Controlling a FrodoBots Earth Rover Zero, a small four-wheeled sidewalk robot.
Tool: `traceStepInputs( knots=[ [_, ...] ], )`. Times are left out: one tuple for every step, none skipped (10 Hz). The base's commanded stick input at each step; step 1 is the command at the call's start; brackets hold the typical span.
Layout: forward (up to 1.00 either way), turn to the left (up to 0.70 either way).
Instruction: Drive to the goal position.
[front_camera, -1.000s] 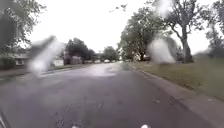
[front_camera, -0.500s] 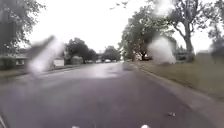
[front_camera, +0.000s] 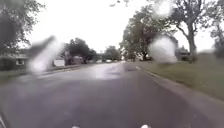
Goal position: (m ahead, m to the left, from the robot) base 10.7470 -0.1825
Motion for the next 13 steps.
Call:
traceStepInputs(
  knots=[
    [0.70, -0.35],
    [0.70, -0.35],
    [0.70, -0.10],
    [0.70, 0.00],
    [0.70, 0.00],
    [0.70, 0.00],
    [0.70, 0.00],
    [0.70, 0.00],
    [0.70, 0.00],
    [0.70, 0.00],
    [0.70, 0.00],
    [0.70, 0.00],
    [0.70, 0.00]
  ],
)
